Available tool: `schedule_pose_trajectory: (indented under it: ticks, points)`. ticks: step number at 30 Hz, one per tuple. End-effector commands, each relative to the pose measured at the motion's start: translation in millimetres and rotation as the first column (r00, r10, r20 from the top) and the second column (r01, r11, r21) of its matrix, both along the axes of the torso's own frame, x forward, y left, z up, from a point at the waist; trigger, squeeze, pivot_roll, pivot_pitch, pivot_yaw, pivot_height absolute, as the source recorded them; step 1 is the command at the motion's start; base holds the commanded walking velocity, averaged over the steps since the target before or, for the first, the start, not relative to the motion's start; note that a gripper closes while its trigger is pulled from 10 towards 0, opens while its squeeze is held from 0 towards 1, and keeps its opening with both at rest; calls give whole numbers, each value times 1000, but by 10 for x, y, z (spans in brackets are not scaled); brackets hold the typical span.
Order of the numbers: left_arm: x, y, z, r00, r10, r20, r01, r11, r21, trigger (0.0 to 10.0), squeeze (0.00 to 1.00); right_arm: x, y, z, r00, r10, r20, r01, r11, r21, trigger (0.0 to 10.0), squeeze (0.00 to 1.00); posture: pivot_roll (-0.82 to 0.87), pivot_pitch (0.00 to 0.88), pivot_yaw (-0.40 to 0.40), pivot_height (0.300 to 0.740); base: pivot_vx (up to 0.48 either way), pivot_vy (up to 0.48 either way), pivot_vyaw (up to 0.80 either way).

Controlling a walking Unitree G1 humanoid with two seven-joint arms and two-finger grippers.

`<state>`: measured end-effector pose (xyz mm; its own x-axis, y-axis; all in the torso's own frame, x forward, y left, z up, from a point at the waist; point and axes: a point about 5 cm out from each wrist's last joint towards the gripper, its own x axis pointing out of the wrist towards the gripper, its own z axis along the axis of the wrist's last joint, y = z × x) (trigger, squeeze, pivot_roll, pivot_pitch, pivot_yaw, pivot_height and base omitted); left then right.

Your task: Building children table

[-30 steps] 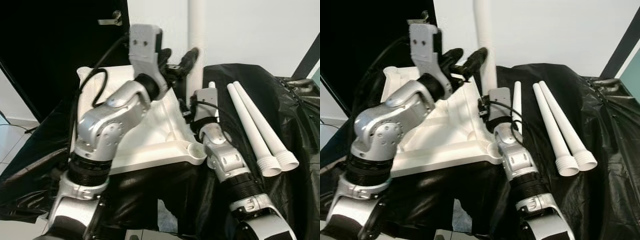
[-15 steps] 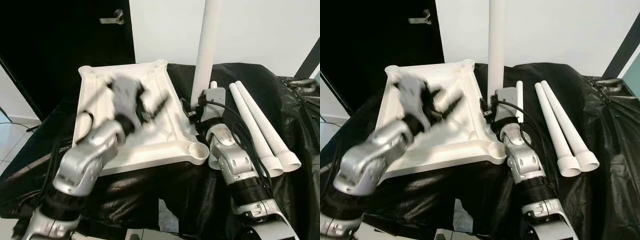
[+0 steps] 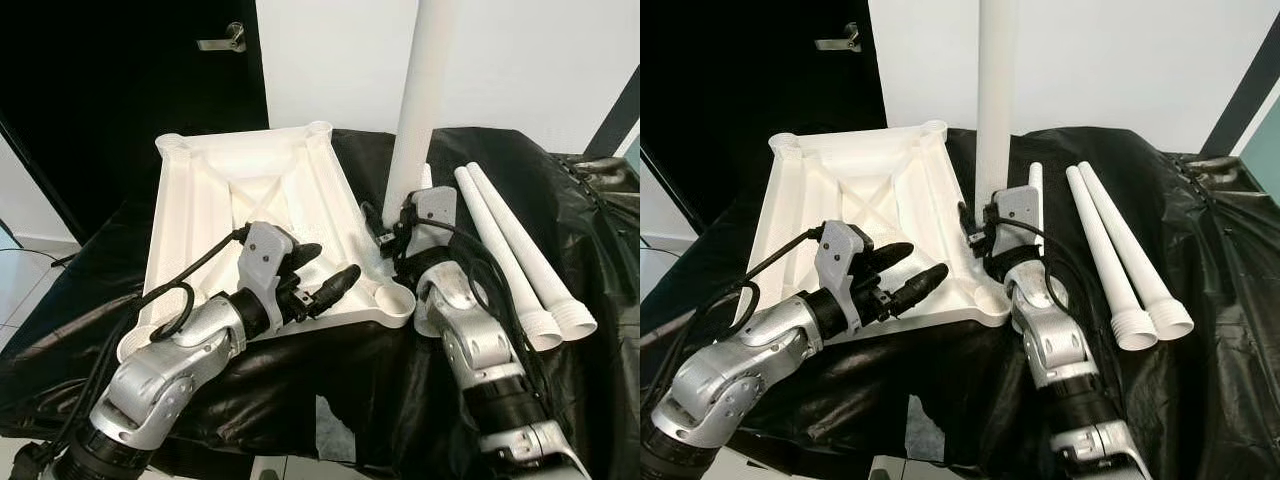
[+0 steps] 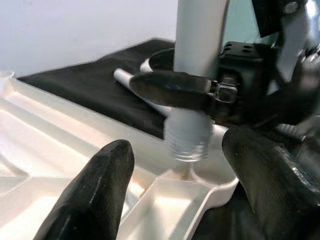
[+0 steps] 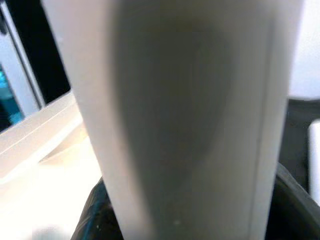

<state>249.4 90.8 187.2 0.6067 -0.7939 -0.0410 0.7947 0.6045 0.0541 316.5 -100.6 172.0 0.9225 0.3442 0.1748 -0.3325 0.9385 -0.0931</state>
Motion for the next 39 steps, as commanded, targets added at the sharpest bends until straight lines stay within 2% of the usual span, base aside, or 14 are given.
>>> schedule_pose_trajectory:
  ticks: [1, 11, 13, 15, 24, 30, 33, 39]
  points:
    - [-90, -40, -94, 982, -186, -21, 187, 982, 38, 10000, 0, -44, 15, -4, 1000, 27, 4, -27, 1000, 11, 10000, 0, 99, 0, -11, 740, 0, 0, 0]
    - [-130, -39, -166, 984, -176, -34, 178, 983, 55, 10000, 0, -115, 40, -68, 999, 36, -1, -36, 999, 18, 10000, 0, 104, 0, -7, 740, 0, 0, 0]
    - [-119, 6, -317, 989, -132, -60, 138, 982, 128, 10000, 0, -156, 19, -98, 1000, 27, -11, -27, 999, 24, 10000, 0, 105, 0, -7, 740, 0, 0, 0]
    - [-131, 33, -390, 991, -112, -68, 122, 981, 152, 10000, 0, -199, -3, -136, 1000, 18, -25, -17, 999, 34, 10000, 0, 105, 0, -7, 740, 0, 0, 0]
    - [-147, 59, -364, 992, -118, -47, 123, 981, 147, 10000, 0, -319, -80, -334, 996, -29, -90, 35, 997, 68, 10000, 0, 107, 0, 6, 740, 0, 0, 0]
    - [-120, 71, -347, 991, -132, -28, 135, 979, 155, 10000, 0, -297, -206, -398, 989, -81, -122, 93, 991, 93, 10000, 0, 102, 0, 13, 740, 0, 0, 0]
    - [-112, 66, -339, 990, -140, -29, 143, 978, 155, 10000, 0, -226, -317, -427, 984, -111, -142, 125, 987, 99, 10000, 0, 104, 0, 18, 740, 0, 0, 0]
    - [-111, 65, -326, 989, -143, -29, 146, 978, 152, 10000, 0, -131, -369, -413, 980, -104, -168, 126, 984, 127, 10000, 0, 113, 0, 16, 740, 0, 0, 0]
